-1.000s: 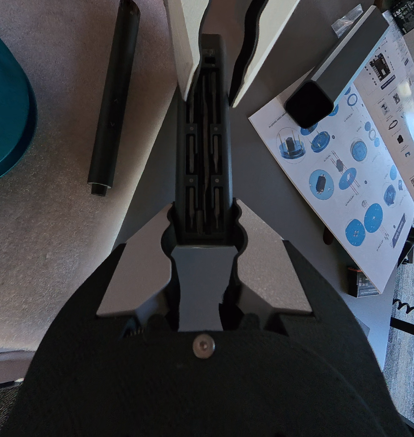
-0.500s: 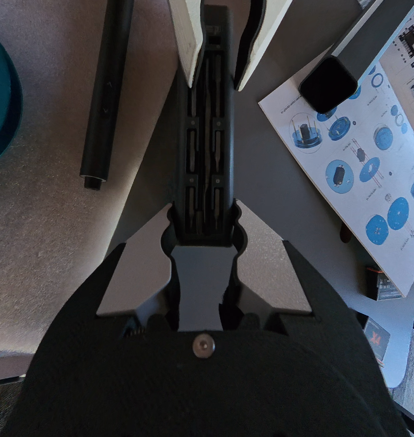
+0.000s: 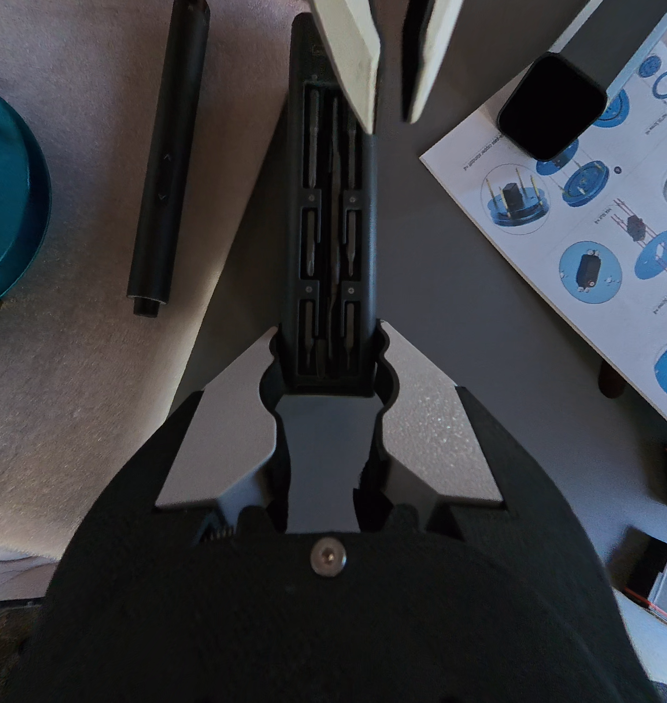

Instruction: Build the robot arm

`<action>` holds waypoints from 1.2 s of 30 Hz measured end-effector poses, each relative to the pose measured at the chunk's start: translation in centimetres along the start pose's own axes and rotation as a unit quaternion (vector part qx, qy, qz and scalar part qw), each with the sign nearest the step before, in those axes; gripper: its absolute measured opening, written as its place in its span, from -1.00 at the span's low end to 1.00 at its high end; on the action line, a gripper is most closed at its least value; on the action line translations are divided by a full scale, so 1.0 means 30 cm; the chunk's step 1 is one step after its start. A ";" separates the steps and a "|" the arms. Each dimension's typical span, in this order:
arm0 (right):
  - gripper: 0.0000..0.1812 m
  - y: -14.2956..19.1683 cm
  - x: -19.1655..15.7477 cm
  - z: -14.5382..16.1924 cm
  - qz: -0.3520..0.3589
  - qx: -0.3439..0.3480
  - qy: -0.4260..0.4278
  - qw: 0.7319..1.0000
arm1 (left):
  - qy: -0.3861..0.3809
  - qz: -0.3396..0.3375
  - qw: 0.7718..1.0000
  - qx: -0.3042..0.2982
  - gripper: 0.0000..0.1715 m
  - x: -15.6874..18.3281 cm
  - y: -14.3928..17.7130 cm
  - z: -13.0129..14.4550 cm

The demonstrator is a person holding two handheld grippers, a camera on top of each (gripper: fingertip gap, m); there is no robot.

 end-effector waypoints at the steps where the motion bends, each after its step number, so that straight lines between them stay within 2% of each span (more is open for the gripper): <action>1: -0.51 -0.001 0.002 -0.001 -0.002 -0.002 0.000 1.000 | 0.011 0.000 1.000 0.001 -0.76 -0.006 0.008 0.001; 4: -0.51 -0.002 0.006 -0.003 -0.006 -0.006 0.002 1.000 | 0.029 0.021 0.999 -0.007 -0.74 -0.006 0.035 0.005; 8: -0.49 -0.001 0.009 -0.003 -0.001 0.000 0.000 1.000 | -0.008 0.051 0.998 -0.033 -0.75 0.034 0.048 0.015; 11: -0.49 0.037 0.010 -0.034 0.014 0.057 0.001 0.998 | -0.030 0.035 0.997 -0.061 -0.67 0.045 0.029 0.026; 12: -0.50 0.055 0.012 -0.051 0.020 0.078 -0.002 0.997 | -0.032 0.029 0.997 -0.060 -0.69 0.043 0.025 0.027; 14: -0.66 0.083 0.011 -0.090 0.027 0.110 -0.012 0.994 | -0.033 0.031 0.998 -0.054 -0.70 0.045 0.026 0.028; 16: -0.80 0.081 -0.002 -0.144 0.003 0.137 -0.028 0.990 | -0.038 0.028 0.997 -0.062 -0.69 0.047 0.030 0.033; 18: -0.80 0.049 -0.015 -0.190 -0.018 0.120 -0.039 0.992 | -0.046 0.030 0.996 -0.068 -0.68 0.054 0.037 0.036; 21: -0.80 0.003 -0.013 -0.225 -0.010 0.073 -0.038 0.997 | -0.049 0.033 0.995 -0.082 -0.65 0.060 0.048 0.040; 25: -0.84 -0.026 -0.013 -0.251 -0.056 0.074 -0.057 0.994 | -0.057 0.018 0.993 -0.102 -0.66 0.062 0.066 0.046; 36: -0.88 -0.048 -0.023 -0.279 -0.010 0.007 -0.011 1.000 | -0.055 0.016 0.993 -0.103 -0.70 0.056 0.051 0.053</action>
Point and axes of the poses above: each gripper's, where its closed fingertips meet, y back along the fingers, z out of its underside, x = y × z across the jaws, the point moved 10 cm from there along y, back along the fingers, and after that the axes turned 5 degrees about -x, right-handed, at the moved point
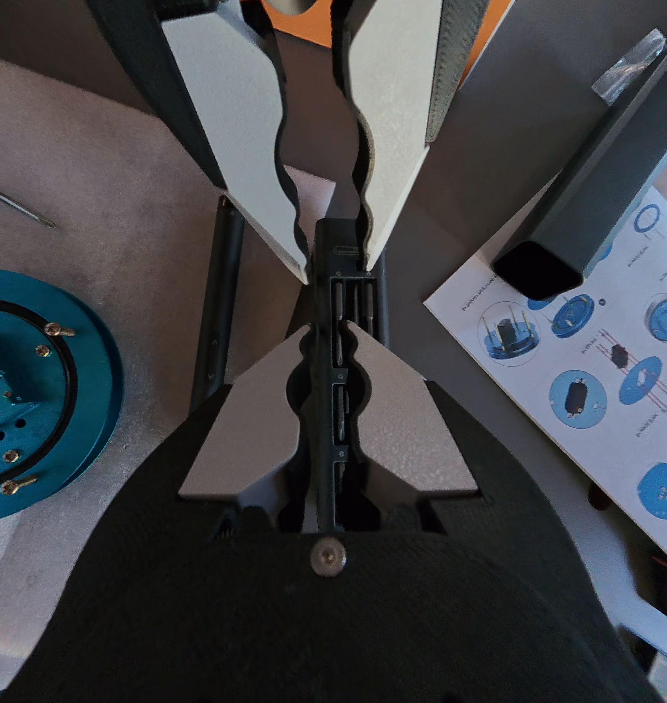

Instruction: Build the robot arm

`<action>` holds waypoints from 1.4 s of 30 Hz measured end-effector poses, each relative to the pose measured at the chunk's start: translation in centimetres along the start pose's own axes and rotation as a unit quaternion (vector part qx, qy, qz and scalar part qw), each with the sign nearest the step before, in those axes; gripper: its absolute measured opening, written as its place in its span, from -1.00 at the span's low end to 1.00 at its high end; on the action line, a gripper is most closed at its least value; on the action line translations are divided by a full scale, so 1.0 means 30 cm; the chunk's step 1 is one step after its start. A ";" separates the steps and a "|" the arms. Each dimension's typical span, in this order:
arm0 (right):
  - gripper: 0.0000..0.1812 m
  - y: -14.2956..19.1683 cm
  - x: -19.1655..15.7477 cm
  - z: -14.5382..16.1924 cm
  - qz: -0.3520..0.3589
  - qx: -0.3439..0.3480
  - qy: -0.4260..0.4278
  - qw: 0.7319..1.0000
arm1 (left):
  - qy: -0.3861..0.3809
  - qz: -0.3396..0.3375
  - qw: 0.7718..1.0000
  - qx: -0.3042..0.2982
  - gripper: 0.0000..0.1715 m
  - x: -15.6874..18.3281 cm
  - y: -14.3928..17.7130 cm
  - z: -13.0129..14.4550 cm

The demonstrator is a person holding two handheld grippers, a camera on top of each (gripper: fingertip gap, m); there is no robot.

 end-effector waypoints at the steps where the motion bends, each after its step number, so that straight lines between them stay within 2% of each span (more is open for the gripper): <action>1: -0.86 0.000 0.002 -0.002 0.010 -0.005 0.002 1.000 | 0.000 0.000 1.000 0.001 -0.70 -0.001 0.000 0.000; 5: -0.85 -0.006 -0.008 -0.004 0.006 -0.013 0.002 1.000 | 0.002 0.001 1.000 0.001 -0.70 -0.001 0.000 0.001; 14: -0.81 -0.003 -0.047 -0.017 0.063 -0.063 0.044 0.995 | -0.001 -0.003 1.000 0.007 -0.72 -0.001 -0.001 0.004; 18: -0.77 -0.006 -0.057 -0.017 0.068 -0.062 0.025 0.995 | 0.005 0.004 1.000 0.008 -0.70 -0.001 -0.001 0.003; 22: -0.86 -0.009 -0.048 -0.005 0.071 -0.038 0.009 0.997 | 0.015 0.015 1.000 0.014 -0.67 -0.002 0.002 0.009; 30: -0.88 -0.006 0.007 -0.018 -0.018 -0.057 -0.042 0.997 | -0.002 0.000 1.000 0.017 -0.71 0.003 0.003 0.016; 36: -0.89 -0.010 0.023 0.021 -0.051 0.002 -0.078 0.996 | 0.034 0.028 0.998 0.036 -0.75 -0.012 0.013 0.027; 40: -0.90 -0.011 0.029 0.034 -0.061 0.025 -0.079 0.995 | 0.005 0.007 0.999 0.039 -0.78 -0.005 0.011 0.024; 42: -0.90 -0.013 0.038 0.042 -0.078 0.040 -0.096 0.992 | -0.014 0.001 0.999 0.046 -0.92 0.007 0.013 0.015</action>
Point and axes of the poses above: each gripper's, where its closed fingertips meet, y back along the fingers, z out of its underside, x = y × z across the jaws, the point moved 10 cm from there along y, back along the fingers, and after that the axes turned 5 degrees about -x, right-handed, at the moved point
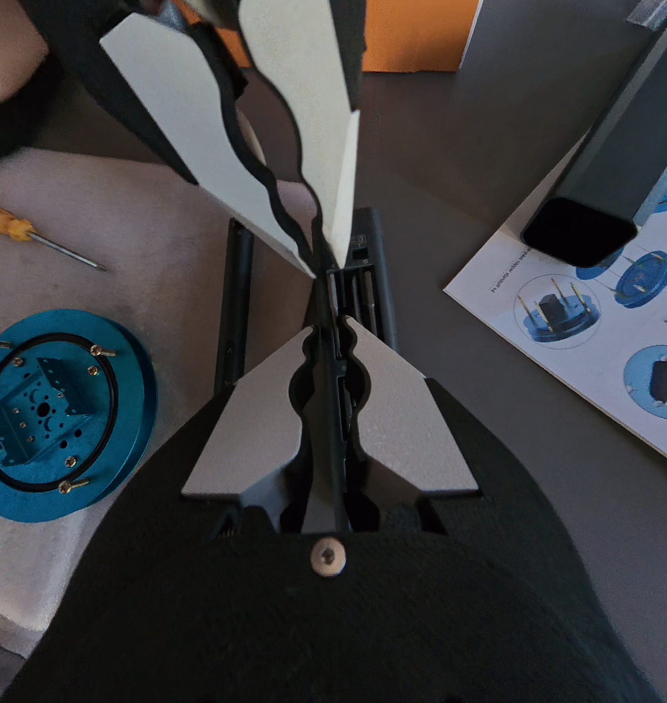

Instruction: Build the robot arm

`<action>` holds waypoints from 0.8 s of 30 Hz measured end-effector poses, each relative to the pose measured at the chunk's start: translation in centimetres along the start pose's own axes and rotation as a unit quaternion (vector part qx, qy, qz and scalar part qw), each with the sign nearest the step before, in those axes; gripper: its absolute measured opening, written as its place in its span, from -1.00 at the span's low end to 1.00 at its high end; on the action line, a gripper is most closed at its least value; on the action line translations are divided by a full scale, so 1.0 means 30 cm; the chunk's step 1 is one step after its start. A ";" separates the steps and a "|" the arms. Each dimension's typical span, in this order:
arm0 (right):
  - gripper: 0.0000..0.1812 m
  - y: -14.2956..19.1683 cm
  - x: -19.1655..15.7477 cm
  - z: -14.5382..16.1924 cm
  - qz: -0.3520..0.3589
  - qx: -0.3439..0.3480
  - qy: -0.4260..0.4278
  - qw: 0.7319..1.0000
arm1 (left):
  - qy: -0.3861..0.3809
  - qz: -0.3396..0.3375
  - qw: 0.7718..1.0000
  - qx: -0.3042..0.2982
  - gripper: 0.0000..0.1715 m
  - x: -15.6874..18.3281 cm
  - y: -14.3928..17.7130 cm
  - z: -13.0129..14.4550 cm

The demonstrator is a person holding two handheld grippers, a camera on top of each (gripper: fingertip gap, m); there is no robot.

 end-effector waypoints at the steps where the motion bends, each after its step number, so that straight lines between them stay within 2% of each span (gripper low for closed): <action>1: -0.90 0.000 0.004 0.004 -0.006 0.007 -0.005 1.000 | -0.006 0.000 1.000 0.008 -0.92 0.005 0.000 -0.008; 3: -0.90 0.000 0.007 0.010 -0.012 0.018 -0.006 1.000 | -0.010 -0.005 1.000 0.017 -0.92 0.009 -0.001 -0.020; 6: -0.91 -0.001 0.007 0.013 -0.012 0.023 -0.002 1.000 | -0.008 -0.008 1.000 -0.007 -0.78 0.007 -0.021 -0.012; 9: -0.91 -0.001 0.004 0.015 -0.006 0.026 0.009 1.000 | -0.007 -0.008 1.000 0.007 -0.84 0.005 -0.023 -0.017; 10: -0.91 -0.002 0.003 0.016 -0.006 0.029 0.012 1.000 | -0.005 -0.002 1.000 0.017 -0.95 0.006 -0.023 -0.020; 24: -0.89 -0.002 -0.017 0.023 0.022 0.063 0.041 0.997 | 0.006 0.008 1.000 0.008 -0.98 0.009 -0.003 -0.035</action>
Point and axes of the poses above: each gripper's, where its closed fingertips meet, y back along the fingers, z out of its underside, x = y × z across the jaws, the point moved 10 cm from there along y, back along the fingers, and after that the axes turned 5 degrees about -x, right-handed, at the moved point
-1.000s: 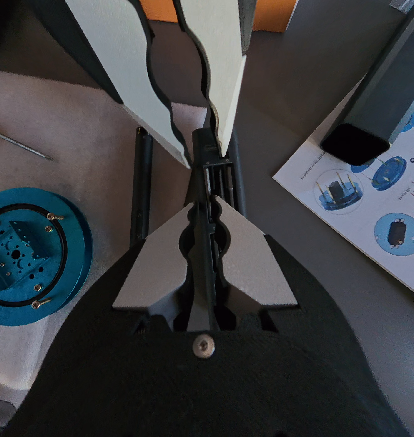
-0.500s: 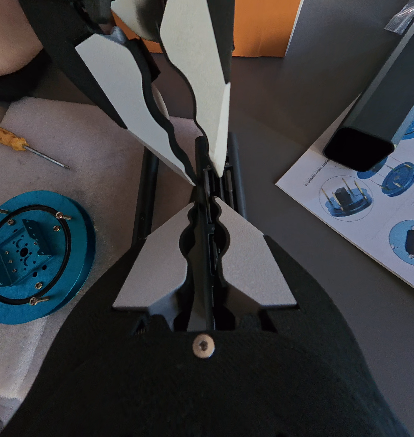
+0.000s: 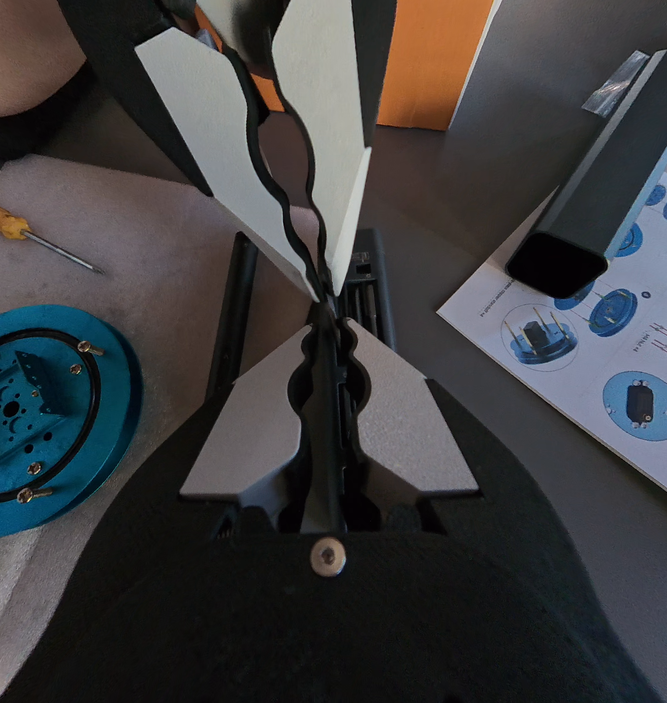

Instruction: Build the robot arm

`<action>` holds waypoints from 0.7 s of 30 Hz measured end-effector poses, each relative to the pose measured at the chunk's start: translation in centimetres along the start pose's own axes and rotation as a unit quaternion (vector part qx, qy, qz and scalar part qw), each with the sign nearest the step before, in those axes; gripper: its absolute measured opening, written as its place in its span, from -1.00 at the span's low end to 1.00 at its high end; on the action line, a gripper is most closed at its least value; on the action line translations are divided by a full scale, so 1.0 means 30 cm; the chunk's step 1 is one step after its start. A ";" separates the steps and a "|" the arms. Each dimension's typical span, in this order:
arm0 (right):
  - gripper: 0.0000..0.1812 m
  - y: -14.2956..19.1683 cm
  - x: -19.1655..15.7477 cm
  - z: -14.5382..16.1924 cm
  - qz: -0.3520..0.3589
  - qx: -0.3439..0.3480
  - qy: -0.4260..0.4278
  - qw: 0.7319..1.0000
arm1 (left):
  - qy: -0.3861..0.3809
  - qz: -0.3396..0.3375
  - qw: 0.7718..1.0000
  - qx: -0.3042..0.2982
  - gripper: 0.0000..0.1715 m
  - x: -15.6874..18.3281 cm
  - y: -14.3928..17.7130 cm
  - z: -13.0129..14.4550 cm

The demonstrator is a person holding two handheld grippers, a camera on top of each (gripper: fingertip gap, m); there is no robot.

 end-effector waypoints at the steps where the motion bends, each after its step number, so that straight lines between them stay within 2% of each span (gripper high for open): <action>1: -0.89 0.001 -0.002 -0.001 0.003 0.000 0.002 1.000 | -0.001 -0.002 1.000 -0.001 -0.98 0.001 0.004 0.001; 4: -0.91 0.013 -0.014 -0.015 0.014 0.019 0.022 0.999 | 0.001 -0.002 1.000 0.001 -0.98 0.002 0.020 -0.002; 6: -0.84 0.019 -0.030 -0.031 0.029 0.037 0.044 0.998 | 0.007 0.001 1.000 0.005 -0.98 0.003 0.031 -0.009; 8: -0.76 0.015 -0.038 -0.036 0.059 0.010 0.058 0.996 | 0.012 0.008 1.000 0.010 -0.99 0.005 0.042 -0.014; 9: -0.91 0.012 -0.044 -0.037 0.063 -0.003 0.066 0.996 | 0.014 0.010 1.000 0.011 -1.00 0.006 0.046 -0.014; 12: -1.00 0.001 -0.070 -0.042 0.060 -0.007 0.079 0.995 | 0.024 0.026 0.999 0.023 -1.00 0.007 0.057 -0.018; 17: -1.00 0.019 -0.096 -0.021 0.069 0.014 0.017 0.997 | 0.067 0.025 0.993 0.094 -0.98 -0.021 0.140 -0.024; 19: -1.00 0.043 -0.092 -0.005 0.083 0.030 -0.021 0.996 | 0.081 0.035 0.991 0.097 -0.96 -0.027 0.170 -0.008; 21: -1.00 0.051 -0.098 -0.003 0.059 0.024 -0.072 0.995 | 0.085 0.010 0.993 0.087 -0.95 -0.035 0.188 0.002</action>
Point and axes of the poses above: each gripper's, where its closed fingertips meet, y back along the fingers, z out of its underside, x = y × z across the jaws, the point moved 10 cm from there along y, back along the fingers, and after that the axes turned 5 degrees about -x, right-handed, at the moved point
